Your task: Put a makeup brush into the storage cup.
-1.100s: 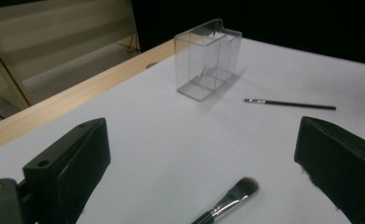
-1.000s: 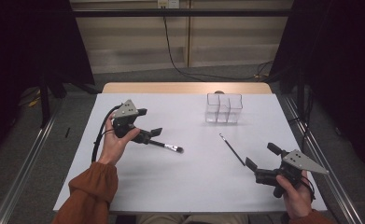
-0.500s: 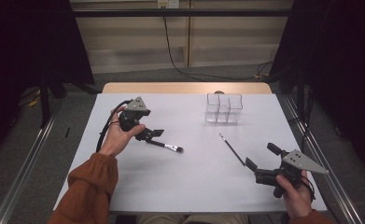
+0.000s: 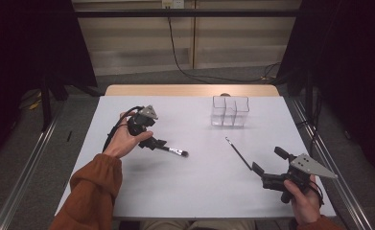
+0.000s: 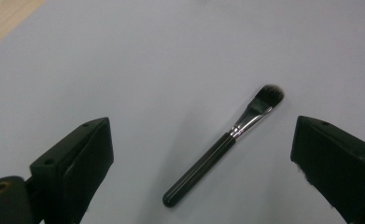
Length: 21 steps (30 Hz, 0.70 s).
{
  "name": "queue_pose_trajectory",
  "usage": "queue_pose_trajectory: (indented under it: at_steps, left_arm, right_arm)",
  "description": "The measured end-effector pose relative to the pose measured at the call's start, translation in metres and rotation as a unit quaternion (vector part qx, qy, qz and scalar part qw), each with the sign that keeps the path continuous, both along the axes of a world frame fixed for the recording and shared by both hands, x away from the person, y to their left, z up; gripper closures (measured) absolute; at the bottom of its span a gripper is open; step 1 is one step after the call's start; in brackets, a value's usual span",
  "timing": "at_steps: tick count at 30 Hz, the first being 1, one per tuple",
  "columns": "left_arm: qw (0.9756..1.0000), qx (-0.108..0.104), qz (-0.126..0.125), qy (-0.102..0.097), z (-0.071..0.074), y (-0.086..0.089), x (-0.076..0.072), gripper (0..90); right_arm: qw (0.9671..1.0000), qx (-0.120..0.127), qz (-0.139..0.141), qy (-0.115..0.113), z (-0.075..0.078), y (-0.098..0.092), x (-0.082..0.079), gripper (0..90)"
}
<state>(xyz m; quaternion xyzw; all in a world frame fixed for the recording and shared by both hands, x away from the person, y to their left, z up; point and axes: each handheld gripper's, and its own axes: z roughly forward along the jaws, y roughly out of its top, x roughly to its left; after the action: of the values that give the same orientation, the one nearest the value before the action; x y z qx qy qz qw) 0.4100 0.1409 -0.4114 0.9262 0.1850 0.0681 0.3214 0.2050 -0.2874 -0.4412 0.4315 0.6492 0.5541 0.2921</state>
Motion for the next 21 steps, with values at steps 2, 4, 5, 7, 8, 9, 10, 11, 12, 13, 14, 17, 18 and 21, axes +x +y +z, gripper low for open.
queue_pose_trajectory:
  at_steps: [2, 4, 5, 7, 8, 9, 10, 11, 12, 13, 14, 17, 18, 21]
  left_arm:
    - [1.0, 0.009, -0.001, 0.001, -0.002, -0.001, 0.001, 5.8]
    - [0.9998, 0.014, -0.005, 0.009, -0.005, -0.002, 0.001, 5.9]
    - [0.9997, 0.02, -0.007, 0.013, -0.007, -0.004, 0.001, 5.9]
    - [0.9991, 0.036, -0.016, 0.017, -0.009, -0.006, 0.002, 5.9]
    - [0.9987, 0.042, -0.019, 0.019, -0.011, -0.007, 0.002, 5.9]
    - [0.9981, 0.052, -0.024, 0.023, -0.012, -0.009, 0.002, 5.9]
    - [0.9975, 0.061, -0.026, 0.024, -0.014, -0.01, 0.002, 5.8]
    - [0.997, 0.066, -0.029, 0.027, -0.016, -0.011, 0.003, 5.8]
    - [0.9963, 0.073, -0.033, 0.032, -0.018, -0.012, 0.003, 5.8]
    - [0.9957, 0.079, -0.035, 0.033, -0.02, -0.013, 0.004, 5.7]
    - [0.9952, 0.082, -0.038, 0.037, -0.022, -0.014, 0.004, 5.2]
    - [0.9945, 0.086, -0.034, 0.049, -0.027, -0.016, 0.005, 4.3]
    - [0.9935, 0.093, -0.042, 0.051, -0.028, -0.016, 0.006, 4.6]
    - [0.9924, 0.101, -0.045, 0.056, -0.032, -0.019, 0.006, 5.0]
  right_arm:
    - [1.0, -0.002, 0.0, -0.001, 0.0, 0.0, 0.0, 0.0]
    - [1.0, -0.002, 0.001, -0.001, 0.0, 0.0, 0.0, 0.0]
    - [1.0, -0.002, 0.001, -0.002, 0.0, 0.0, 0.0, 0.0]
    - [1.0, -0.003, 0.003, -0.001, 0.0, 0.0, 0.001, 0.0]
    - [1.0, -0.003, 0.002, -0.001, 0.0, 0.0, 0.0, 0.0]
    - [1.0, -0.003, 0.002, 0.0, 0.0, 0.0, 0.0, 0.0]
    - [1.0, -0.001, 0.001, 0.001, 0.0, 0.0, 0.0, 0.0]
    - [1.0, -0.001, 0.001, -0.001, 0.0, 0.0, 0.0, 0.0]
    - [1.0, 0.0, 0.0, 0.0, 0.0, 0.0, 0.0, 0.0]
    - [1.0, 0.0, 0.002, 0.001, 0.0, 0.0, 0.0, 0.0]
    - [1.0, 0.0, 0.001, 0.0, 0.0, 0.0, 0.0, 0.0]
    - [1.0, -0.001, 0.002, 0.0, 0.0, 0.0, 0.0, 0.0]
    - [1.0, 0.0, 0.002, 0.0, 0.0, 0.0, 0.0, 0.0]
    - [1.0, -0.002, 0.002, 0.001, 0.0, 0.0, 0.0, 0.0]
